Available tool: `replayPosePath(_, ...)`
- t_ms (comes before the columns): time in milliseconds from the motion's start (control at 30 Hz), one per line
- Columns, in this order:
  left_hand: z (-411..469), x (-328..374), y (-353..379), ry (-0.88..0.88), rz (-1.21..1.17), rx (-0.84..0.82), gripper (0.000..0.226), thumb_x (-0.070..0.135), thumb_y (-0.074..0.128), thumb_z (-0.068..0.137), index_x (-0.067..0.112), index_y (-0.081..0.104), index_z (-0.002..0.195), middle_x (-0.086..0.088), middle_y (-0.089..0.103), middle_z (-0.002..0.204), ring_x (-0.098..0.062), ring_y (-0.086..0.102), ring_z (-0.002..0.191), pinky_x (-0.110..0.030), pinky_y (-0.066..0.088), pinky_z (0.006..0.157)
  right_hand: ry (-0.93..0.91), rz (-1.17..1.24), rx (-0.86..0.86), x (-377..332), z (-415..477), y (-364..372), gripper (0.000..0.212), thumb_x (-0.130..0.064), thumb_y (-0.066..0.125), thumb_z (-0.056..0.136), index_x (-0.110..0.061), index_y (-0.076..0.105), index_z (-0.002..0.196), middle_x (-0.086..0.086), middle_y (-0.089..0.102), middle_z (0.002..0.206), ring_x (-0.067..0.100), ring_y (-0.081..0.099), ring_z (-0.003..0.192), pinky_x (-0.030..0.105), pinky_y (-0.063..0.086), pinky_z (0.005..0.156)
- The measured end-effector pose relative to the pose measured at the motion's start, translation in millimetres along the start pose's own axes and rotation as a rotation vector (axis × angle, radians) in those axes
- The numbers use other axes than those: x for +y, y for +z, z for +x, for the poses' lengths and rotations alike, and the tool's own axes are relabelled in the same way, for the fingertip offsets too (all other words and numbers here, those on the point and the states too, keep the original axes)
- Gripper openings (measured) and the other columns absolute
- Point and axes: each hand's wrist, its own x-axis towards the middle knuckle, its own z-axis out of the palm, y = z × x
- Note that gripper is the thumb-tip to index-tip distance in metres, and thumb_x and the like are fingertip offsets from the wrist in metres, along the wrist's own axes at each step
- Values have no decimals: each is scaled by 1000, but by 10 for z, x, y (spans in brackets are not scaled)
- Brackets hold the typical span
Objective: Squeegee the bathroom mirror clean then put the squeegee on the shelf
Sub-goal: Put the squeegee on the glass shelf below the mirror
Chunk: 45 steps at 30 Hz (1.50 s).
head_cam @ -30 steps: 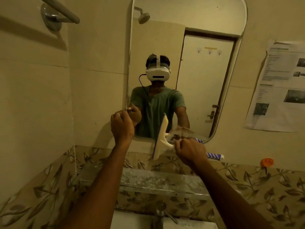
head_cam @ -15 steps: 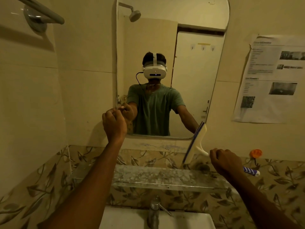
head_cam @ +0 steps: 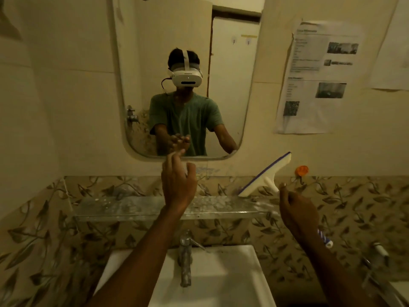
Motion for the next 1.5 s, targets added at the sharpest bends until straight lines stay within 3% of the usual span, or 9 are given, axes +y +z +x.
replayPosePath(233, -1083, 647, 711, 72, 66, -181, 34, 27, 48, 88, 14, 57, 118, -5, 57, 122, -24, 51, 113, -34, 40, 92, 171, 289, -121, 759, -439, -403, 62, -65, 43, 88, -12, 44, 55, 6, 49, 54, 23, 51, 51, 31, 38, 50)
replayPosePath(400, -1935, 1220, 1106, 76, 92, -222, 38, 35, 39, 86, 13, 58, 110, -5, 58, 114, -24, 52, 107, -33, 41, 88, 186, 458, -186, 1455, -721, -865, 28, -40, 53, 94, -20, 58, 75, -6, 52, 64, 12, 50, 61, 28, 36, 62)
replayPosePath(533, -2593, 1530, 1345, 51, 107, -317, 42, 39, 38, 86, 16, 55, 118, -2, 56, 122, -20, 52, 112, -34, 44, 90, 311, 546, -216, 1974, -956, -1124, 23, -36, 53, 95, -19, 66, 84, -6, 58, 74, 14, 55, 70, 27, 39, 69)
replayPosePath(600, -2928, 1605, 1459, 31, 150, -380, 41, 37, 40, 89, 15, 54, 120, -2, 56, 123, -21, 53, 113, -33, 43, 92, 373, 577, -224, 2199, -1065, -1204, 30, -30, 54, 96, -6, 66, 106, 4, 62, 89, 19, 56, 85, 29, 41, 79)
replayPosePath(667, -3255, 1629, 1592, -7, 173, -452, 40, 35, 42, 91, 13, 54, 122, -4, 57, 123, -20, 54, 112, -29, 41, 93, 438, 589, -236, 2455, -1138, -1201, 31, -27, 55, 95, 0, 64, 106, 17, 65, 98, 29, 59, 94, 34, 44, 80)
replayPosePath(833, -3895, 1570, 1948, -117, 177, -601, 45, 33, 45, 94, 10, 49, 132, -10, 53, 132, -25, 52, 121, -38, 43, 103, 651, 444, -299, 3181, -1384, -847, 31, -36, 56, 90, -8, 64, 81, 10, 65, 79, 31, 63, 81, 31, 44, 67)
replayPosePath(1033, -4543, 1209, 2578, -173, 205, -823, 49, 29, 46, 95, 12, 44, 140, -8, 48, 143, -24, 45, 132, -36, 34, 109, 735, 307, -437, 3849, -1684, -387, 25, -35, 52, 93, -14, 63, 83, 7, 66, 84, 29, 64, 84, 43, 53, 78)
replayPosePath(1233, -5075, 739, 3254, -247, 201, -964, 59, 33, 38, 90, 9, 41, 144, -12, 43, 149, -26, 37, 141, -45, 35, 114, 774, 154, -618, 4506, -1769, 229, 35, -35, 48, 97, -5, 59, 113, 14, 64, 108, 32, 60, 101, 27, 37, 78)
replayPosePath(1500, -5786, 78, 3995, -364, 304, -1000, 72, 43, 24, 84, 6, 40, 143, -14, 42, 150, -29, 33, 143, -44, 31, 116, 734, 62, -843, 5376, -2015, 1336, 44, -38, 42, 99, 0, 55, 116, 23, 62, 115, 38, 58, 106, 39, 45, 91)
